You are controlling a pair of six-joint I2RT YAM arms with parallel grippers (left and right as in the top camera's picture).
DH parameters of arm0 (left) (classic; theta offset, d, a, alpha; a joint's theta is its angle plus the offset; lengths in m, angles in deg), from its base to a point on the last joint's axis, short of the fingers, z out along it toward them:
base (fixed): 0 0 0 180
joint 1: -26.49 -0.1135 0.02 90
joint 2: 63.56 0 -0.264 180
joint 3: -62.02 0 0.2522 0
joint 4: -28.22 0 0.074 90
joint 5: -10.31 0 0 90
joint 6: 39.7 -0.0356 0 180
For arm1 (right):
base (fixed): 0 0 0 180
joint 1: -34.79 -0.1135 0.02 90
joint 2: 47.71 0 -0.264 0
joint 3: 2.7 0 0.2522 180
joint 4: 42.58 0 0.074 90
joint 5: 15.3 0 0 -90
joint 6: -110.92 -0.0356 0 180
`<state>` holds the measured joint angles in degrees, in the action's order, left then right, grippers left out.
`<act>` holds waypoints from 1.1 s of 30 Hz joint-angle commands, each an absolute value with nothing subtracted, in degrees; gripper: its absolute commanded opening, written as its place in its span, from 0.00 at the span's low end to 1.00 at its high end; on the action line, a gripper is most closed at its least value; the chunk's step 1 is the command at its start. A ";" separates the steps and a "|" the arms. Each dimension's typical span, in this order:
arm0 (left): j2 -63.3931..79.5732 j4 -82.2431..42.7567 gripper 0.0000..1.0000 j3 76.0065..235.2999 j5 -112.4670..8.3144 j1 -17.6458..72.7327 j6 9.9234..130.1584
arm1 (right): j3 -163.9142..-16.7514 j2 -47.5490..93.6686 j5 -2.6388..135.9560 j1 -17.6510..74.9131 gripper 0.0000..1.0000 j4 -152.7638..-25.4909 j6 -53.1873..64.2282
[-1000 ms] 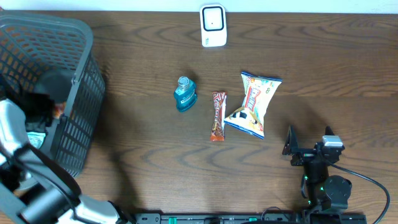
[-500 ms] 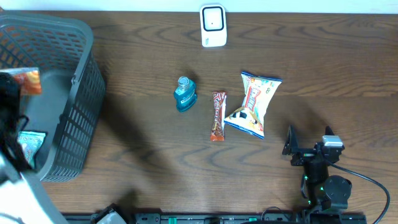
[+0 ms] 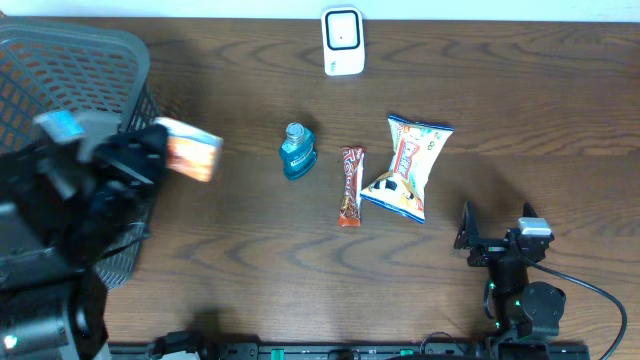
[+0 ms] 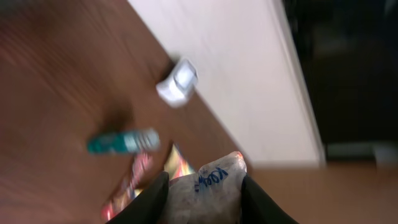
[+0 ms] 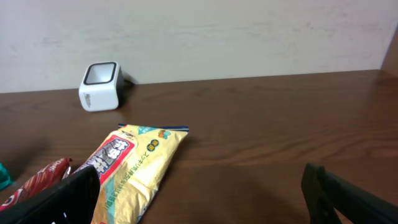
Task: Scan the item barcode
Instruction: 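Lift the small packet and carry it toward the scanner, then set the small packet on the table and release it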
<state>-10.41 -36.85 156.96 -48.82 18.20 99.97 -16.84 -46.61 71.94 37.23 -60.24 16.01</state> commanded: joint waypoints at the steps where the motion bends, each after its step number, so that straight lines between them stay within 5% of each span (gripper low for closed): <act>1: -8.03 -38.53 0.33 156.61 -53.23 28.19 100.35 | -16.77 -46.67 72.22 36.95 0.99 -60.46 16.71; 14: 14.68 -38.59 0.33 156.61 -76.49 62.02 107.21 | -16.77 -46.67 72.22 36.95 0.99 -60.46 16.71; 33: 49.56 -22.07 0.33 156.61 -74.92 73.45 119.78 | -16.77 -46.67 72.22 36.95 0.99 -60.46 16.71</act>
